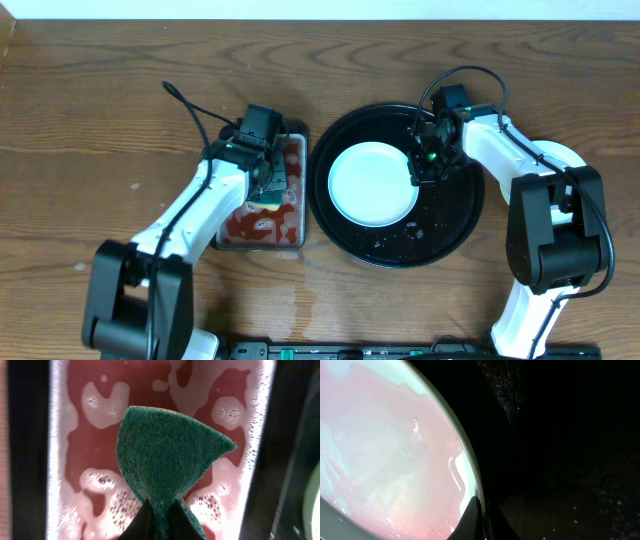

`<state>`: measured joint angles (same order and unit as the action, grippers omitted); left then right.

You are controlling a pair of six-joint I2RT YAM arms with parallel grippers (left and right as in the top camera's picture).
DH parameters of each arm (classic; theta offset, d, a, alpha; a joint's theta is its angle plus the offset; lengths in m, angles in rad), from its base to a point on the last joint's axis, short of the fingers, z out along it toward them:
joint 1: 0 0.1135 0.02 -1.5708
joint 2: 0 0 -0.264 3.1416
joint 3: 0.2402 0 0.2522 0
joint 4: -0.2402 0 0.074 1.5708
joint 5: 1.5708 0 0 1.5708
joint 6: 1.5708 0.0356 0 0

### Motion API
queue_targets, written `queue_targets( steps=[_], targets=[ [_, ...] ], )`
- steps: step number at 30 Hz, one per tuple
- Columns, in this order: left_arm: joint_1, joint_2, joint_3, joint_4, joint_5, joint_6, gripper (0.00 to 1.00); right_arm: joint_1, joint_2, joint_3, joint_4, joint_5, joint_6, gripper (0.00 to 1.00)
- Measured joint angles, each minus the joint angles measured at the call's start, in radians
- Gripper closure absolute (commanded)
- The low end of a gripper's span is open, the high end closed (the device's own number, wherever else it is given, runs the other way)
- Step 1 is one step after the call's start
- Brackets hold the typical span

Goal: Clean dirty plates on tray and stack at the side
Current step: 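Carry the sponge back and lower it into the water tray with left gripper, then lift the scrubbed mint plate off the black tray with right gripper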

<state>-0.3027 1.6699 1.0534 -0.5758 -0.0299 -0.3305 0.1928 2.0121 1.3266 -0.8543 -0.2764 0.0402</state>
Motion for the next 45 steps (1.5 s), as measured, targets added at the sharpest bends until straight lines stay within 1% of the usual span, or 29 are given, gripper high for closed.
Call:
queue_targets(
  steps=[3, 5, 7, 9, 11, 15, 17, 19, 20, 23, 26, 29, 35, 41, 45],
  targets=[
    [0.0, 0.054, 0.0, 0.016, 0.0, 0.005, 0.91, 0.0, 0.0, 0.0, 0.0, 0.0, 0.0, 0.99],
    [0.0, 0.087, 0.0, 0.032, 0.0, 0.012, 0.83, 0.0, 0.0, 0.0, 0.0, 0.0, 0.0, 0.99],
    [0.0, 0.102, 0.0, 0.041, -0.001, 0.017, 0.69, 0.0, 0.0, 0.0, 0.0, 0.0, 0.0, 0.99],
    [0.0, 0.103, 0.0, 0.05, -0.002, 0.016, 0.6, 0.0, 0.0, 0.0, 0.0, 0.0, 0.0, 0.99],
    [0.0, 0.103, 0.0, 0.056, -0.003, 0.021, 0.52, 0.0, 0.0, 0.0, 0.0, 0.0, 0.0, 0.99],
    [0.0, 0.101, 0.0, 0.042, -0.003, 0.017, 0.49, 0.0, 0.0, 0.0, 0.0, 0.0, 0.0, 0.99],
    [0.0, 0.089, 0.0, 0.024, -0.003, 0.018, 0.47, 0.0, 0.0, 0.0, 0.0, 0.0, 0.0, 0.99],
    [0.0, 0.058, -0.001, -0.006, -0.003, 0.022, 0.35, 0.0, 0.0, 0.0, 0.0, 0.0, 0.0, 0.99],
    [0.0, 0.031, -0.001, -0.02, -0.003, 0.022, 0.31, 0.0, 0.0, 0.0, 0.0, 0.0, 0.0, 0.99],
    [0.0, -0.059, -0.001, -0.062, -0.003, 0.021, 0.23, 0.0, 0.0, 0.0, 0.0, 0.0, 0.0, 0.99],
    [0.0, -0.144, 0.0, -0.11, -0.003, 0.018, 0.21, 0.0, 0.0, 0.0, 0.0, 0.0, 0.0, 0.99],
    [0.0, -0.187, 0.0, -0.16, -0.003, 0.017, 0.21, 0.0, 0.0, 0.0, 0.001, 0.001, 0.0, 0.99],
    [0.0, -0.189, -0.001, -0.235, -0.003, 0.017, 0.2, 0.0, 0.0, 0.0, -0.002, 0.001, 0.008, 0.99],
    [0.0, -0.189, -0.001, -0.24, -0.003, 0.017, 0.2, 0.006, -0.011, -0.003, -0.04, 0.014, 0.014, 0.99],
    [0.0, -0.189, -0.001, -0.24, -0.003, 0.017, 0.2, 0.014, -0.068, -0.014, -0.055, 0.029, 0.024, 0.99]
  ],
)
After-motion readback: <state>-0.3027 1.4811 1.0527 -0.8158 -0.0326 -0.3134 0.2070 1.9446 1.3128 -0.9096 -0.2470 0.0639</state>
